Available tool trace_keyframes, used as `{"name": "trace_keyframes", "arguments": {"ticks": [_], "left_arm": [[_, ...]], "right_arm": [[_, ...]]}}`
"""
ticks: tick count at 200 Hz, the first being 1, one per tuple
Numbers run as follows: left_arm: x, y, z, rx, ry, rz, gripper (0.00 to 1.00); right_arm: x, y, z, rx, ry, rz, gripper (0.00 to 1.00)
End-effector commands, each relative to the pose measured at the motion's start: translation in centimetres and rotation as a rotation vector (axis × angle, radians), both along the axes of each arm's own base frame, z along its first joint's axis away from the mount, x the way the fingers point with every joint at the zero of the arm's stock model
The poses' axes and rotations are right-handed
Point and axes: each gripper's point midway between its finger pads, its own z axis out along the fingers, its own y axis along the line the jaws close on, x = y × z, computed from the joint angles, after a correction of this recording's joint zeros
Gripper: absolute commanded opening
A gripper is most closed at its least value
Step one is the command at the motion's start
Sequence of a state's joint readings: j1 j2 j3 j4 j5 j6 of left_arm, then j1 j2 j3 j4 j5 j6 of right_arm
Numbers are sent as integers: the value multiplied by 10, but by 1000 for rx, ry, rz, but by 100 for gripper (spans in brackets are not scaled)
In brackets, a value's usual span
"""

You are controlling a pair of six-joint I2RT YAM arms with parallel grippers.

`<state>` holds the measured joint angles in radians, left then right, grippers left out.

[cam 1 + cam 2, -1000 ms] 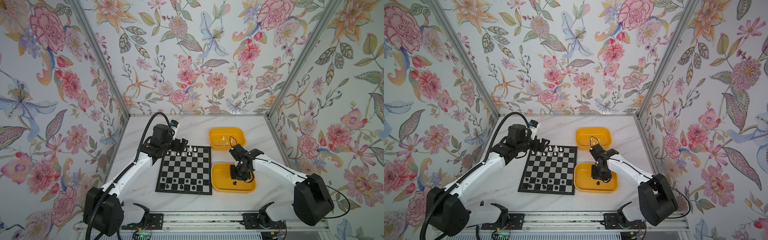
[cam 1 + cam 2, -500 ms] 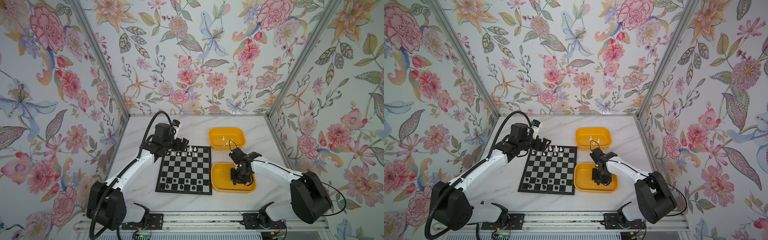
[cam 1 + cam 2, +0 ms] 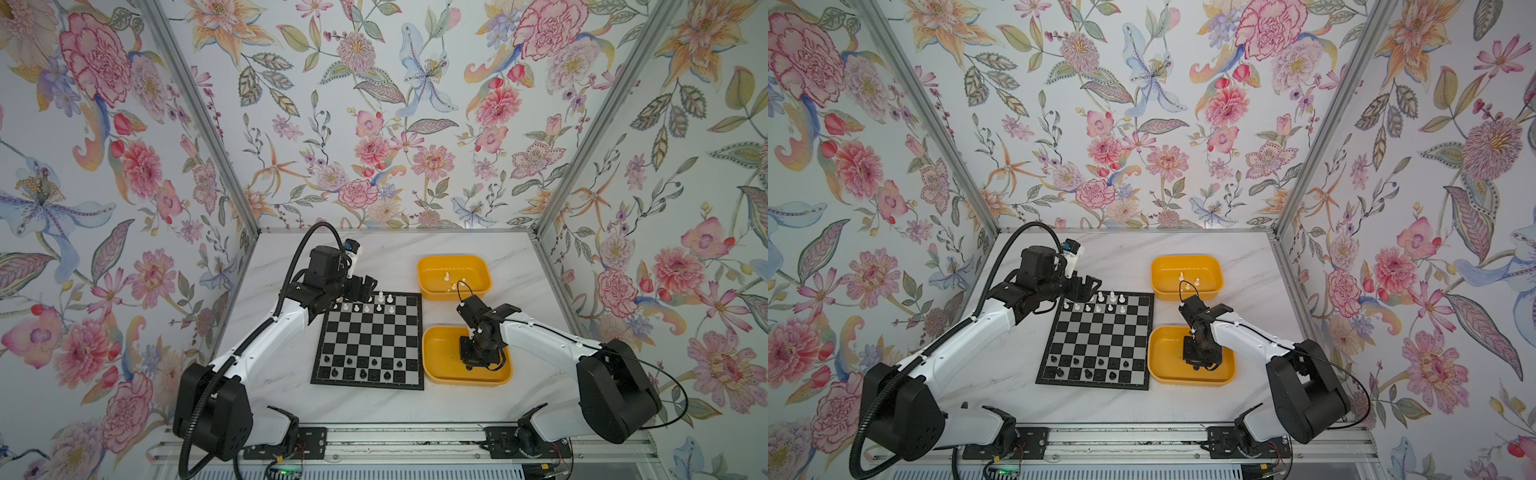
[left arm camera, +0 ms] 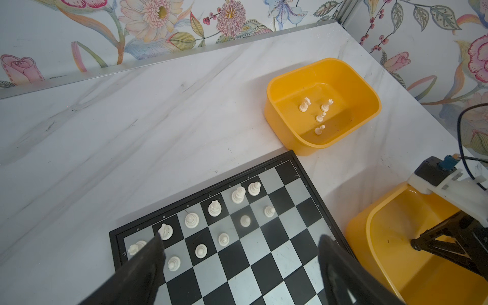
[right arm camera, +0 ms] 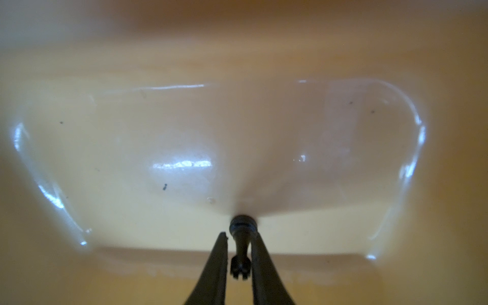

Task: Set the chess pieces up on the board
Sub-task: 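Lower the right gripper and close it on the last black piece, then lift the black piece and carry it over the board's nearest row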

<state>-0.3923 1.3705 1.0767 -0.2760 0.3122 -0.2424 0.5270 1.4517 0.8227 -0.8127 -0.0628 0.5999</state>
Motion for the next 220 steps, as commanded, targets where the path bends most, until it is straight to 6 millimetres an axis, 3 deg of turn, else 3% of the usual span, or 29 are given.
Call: {"name": "trace_keyframes", "arguments": {"ticks": [1, 74, 162, 220], "left_arm": [[-1, 7, 10, -1, -19, 11, 92], [-3, 15, 10, 9, -21, 24, 91], [-16, 45, 3, 22, -2, 90, 91], [-37, 58, -1, 18, -3, 118, 91]], "right_arm": [[-5, -2, -5, -8, 13, 1, 19], [-7, -3, 0, -10, 9, -6, 10], [17, 22, 60, 1, -99, 74, 9], [18, 62, 93, 13, -143, 183, 9]]}}
